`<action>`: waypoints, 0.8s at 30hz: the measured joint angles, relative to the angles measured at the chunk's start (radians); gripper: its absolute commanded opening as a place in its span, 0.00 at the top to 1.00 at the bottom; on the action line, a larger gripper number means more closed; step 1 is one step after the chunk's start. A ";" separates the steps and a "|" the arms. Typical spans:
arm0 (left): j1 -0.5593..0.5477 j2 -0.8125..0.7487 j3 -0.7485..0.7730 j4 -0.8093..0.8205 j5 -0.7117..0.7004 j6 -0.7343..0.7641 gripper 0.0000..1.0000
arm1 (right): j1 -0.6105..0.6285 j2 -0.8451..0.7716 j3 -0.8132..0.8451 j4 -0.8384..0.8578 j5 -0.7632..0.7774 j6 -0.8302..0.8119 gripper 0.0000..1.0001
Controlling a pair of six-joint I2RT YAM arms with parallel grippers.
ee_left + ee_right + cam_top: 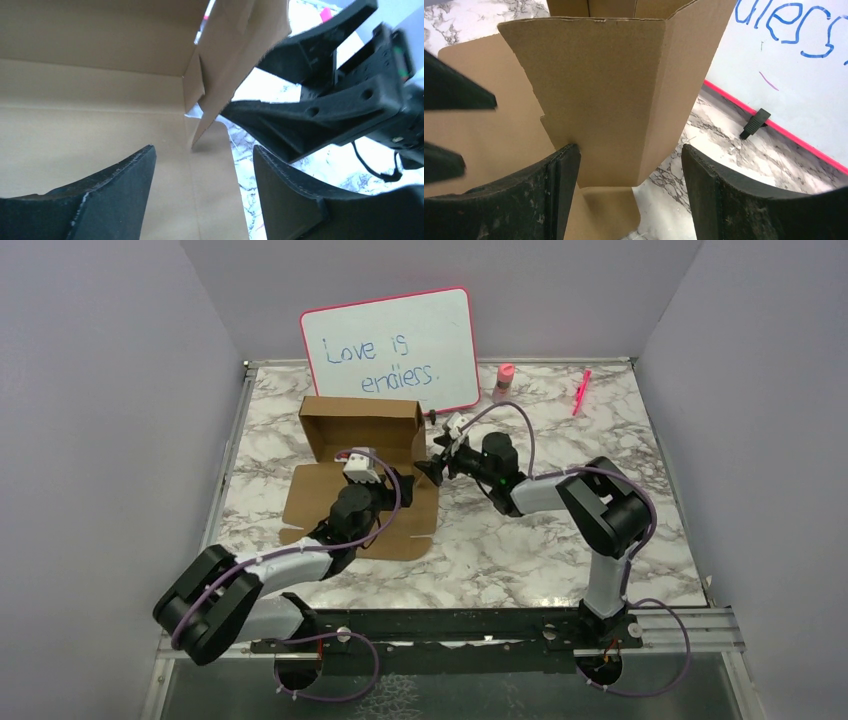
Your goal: Fold the paper box
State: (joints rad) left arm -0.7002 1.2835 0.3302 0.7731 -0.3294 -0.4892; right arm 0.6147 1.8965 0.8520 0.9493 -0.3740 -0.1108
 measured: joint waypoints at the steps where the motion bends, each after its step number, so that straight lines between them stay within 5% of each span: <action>1: 0.011 -0.030 0.009 -0.031 0.001 0.007 0.24 | 0.000 0.006 0.008 0.000 -0.003 -0.003 0.21; 10: 0.196 -0.151 0.250 -0.284 0.010 0.053 0.16 | 0.000 0.048 0.071 -0.006 -0.036 -0.021 0.21; 24: 0.615 0.035 0.616 -0.526 0.045 0.093 0.03 | 0.000 0.096 0.156 -0.027 -0.087 -0.033 0.21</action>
State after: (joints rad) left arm -0.0849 1.3190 0.9459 0.2466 -0.2840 -0.3965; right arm 0.6147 1.9923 1.0084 0.9226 -0.4610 -0.1436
